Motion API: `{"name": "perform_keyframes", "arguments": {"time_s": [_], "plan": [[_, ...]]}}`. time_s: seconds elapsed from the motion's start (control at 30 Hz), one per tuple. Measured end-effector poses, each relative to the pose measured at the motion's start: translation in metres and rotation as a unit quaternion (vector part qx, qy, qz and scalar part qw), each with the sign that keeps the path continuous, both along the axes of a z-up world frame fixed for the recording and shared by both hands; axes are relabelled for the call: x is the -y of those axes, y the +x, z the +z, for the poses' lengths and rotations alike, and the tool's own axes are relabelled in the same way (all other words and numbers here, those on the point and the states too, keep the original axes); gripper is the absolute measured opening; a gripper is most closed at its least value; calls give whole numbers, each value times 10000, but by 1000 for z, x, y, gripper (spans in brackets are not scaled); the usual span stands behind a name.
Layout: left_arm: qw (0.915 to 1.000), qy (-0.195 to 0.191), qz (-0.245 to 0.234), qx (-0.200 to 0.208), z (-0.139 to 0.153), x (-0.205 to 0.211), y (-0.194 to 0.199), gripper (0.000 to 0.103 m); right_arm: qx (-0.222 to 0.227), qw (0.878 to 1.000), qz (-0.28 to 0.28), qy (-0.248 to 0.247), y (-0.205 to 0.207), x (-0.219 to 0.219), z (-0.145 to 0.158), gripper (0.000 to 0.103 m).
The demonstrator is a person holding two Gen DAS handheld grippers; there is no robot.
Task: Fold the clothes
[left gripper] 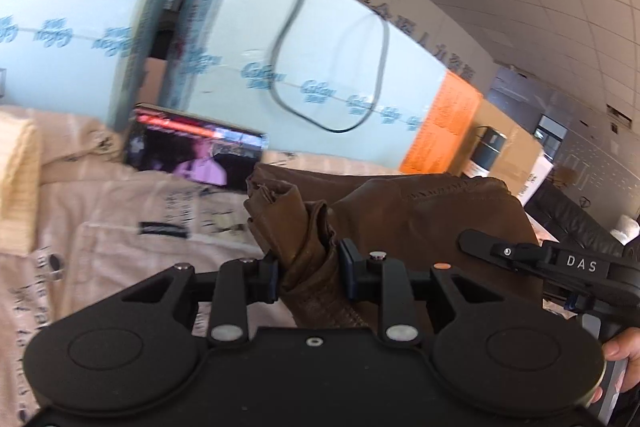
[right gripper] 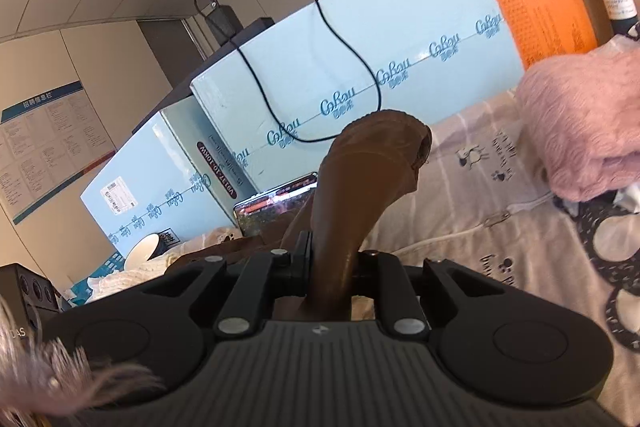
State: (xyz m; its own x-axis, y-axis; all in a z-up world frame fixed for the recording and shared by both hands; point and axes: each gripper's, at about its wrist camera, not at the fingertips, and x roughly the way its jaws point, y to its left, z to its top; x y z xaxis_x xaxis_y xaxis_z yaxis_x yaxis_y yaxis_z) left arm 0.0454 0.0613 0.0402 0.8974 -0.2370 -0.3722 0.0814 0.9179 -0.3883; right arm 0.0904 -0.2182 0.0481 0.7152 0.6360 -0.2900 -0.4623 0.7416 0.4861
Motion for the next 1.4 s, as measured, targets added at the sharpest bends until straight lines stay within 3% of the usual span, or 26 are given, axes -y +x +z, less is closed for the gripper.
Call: {"name": "perform_keyframes", "arguments": {"time_s": [0.3, 0.6, 0.7, 0.8, 0.9, 1.0, 1.1, 1.3, 1.4], "plan": [[9981, -77, -469, 379, 31, 66, 36, 27, 518, 9974, -503, -44, 8, 65, 31, 11], [9886, -264, -848, 1215, 75, 134, 82, 26, 1097, 9913, -728, -31, 56, 126, 84, 11], [9855, -489, -906, 1347, 79, 156, 98, 26, 1123, 9906, -775, -70, 83, 147, 101, 11], [9845, -906, -925, 1182, 69, 180, 118, 26, 1122, 9881, -987, -376, 108, 161, 110, 11], [9880, -955, -994, 698, 46, 209, 142, 27, 853, 9834, -1376, -818, 137, 174, 101, 11], [9899, -962, -1037, 134, 15, 229, 164, 27, 298, 9787, -1662, -1171, 168, 190, 72, 11], [9872, -1135, -1115, -109, -9, 229, 174, 27, -192, 9734, -1858, -1328, 189, 209, 32, 12], [9906, -686, -1181, 33, -20, 242, 169, 30, -572, 9709, -2118, -955, 206, 230, -12, 20], [9898, -698, -1242, 45, -19, 239, 170, 33, -612, 9623, -2432, -1055, 205, 227, -21, 40]]}}
